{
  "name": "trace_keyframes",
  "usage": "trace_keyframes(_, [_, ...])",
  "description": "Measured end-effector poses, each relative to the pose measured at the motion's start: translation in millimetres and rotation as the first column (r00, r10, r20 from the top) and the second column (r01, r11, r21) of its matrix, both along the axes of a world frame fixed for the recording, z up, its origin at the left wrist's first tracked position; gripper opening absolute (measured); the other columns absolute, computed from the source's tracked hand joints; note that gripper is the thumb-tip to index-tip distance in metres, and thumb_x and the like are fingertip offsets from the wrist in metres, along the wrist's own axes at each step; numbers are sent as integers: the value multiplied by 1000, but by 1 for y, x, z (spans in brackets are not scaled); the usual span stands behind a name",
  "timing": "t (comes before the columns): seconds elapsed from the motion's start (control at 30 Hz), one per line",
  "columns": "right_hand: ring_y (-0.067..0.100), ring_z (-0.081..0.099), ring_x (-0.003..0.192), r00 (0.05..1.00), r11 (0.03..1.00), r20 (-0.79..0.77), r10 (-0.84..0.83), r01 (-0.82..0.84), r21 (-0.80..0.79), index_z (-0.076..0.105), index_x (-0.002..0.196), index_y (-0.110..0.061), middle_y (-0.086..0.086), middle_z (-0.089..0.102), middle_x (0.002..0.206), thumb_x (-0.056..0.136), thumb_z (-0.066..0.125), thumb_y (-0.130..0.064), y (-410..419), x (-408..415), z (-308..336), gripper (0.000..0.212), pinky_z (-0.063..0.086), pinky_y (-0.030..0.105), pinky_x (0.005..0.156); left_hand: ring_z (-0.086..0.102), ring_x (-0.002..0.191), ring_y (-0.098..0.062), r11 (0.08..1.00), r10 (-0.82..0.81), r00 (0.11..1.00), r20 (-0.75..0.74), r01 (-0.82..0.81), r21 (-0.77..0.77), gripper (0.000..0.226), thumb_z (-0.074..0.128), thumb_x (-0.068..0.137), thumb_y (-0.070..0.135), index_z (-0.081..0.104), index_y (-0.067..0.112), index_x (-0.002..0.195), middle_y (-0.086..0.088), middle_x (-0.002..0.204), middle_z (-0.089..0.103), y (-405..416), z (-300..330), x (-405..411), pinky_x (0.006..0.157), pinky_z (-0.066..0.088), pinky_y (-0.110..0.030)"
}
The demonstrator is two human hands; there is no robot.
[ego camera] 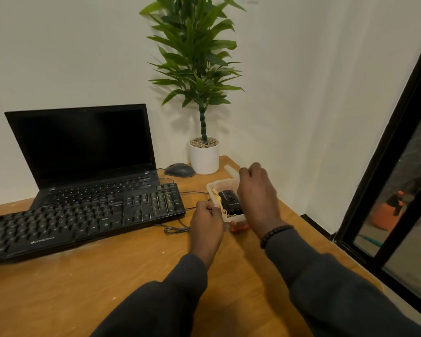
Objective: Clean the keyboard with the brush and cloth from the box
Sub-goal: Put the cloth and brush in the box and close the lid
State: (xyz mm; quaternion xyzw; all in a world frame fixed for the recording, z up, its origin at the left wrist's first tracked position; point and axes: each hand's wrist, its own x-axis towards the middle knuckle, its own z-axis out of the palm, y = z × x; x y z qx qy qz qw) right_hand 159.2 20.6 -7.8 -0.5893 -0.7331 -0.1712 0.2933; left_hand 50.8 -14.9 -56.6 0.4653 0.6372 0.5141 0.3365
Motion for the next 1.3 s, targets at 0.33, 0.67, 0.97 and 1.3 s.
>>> trace_keyframes(0.33, [19,52,95,990,990,-89,105,-112,-81,68,108,-13,4,64,104,92,58,-21,-7,-5,-15,20,49,31,80,67,82,-25,997,-48,993,112,54,-56,23,52,99,45,57,23,102,-7,92,70,8,7,-7,79,57,-52])
trace_keyframes(0.67, [25,61,98,832,805,-521,-193,-169,-568,64,109,-8,9,66,108,100,42,-38,21,47,-20,38,53,42,90,68,91,-21,999,-23,998,54,25,-39,22,60,96,42,53,23,104,-2,100,67,16,4,-7,83,58,-48])
trace_keyframes(0.97, [27,55,122,923,849,-372,-102,-114,-517,37,149,-24,6,53,141,101,41,-37,21,29,-24,49,45,38,100,63,52,-12,996,-37,998,57,41,-78,23,56,100,33,58,11,107,-11,78,71,23,10,-15,47,53,-21])
trace_keyframes(1.3, [25,51,123,972,833,-217,92,-195,-518,37,145,-12,10,43,147,99,43,-21,35,30,-13,47,43,35,101,30,145,-23,995,-85,860,-504,100,2,56,41,104,21,23,13,157,-7,161,26,40,10,-9,117,29,-35])
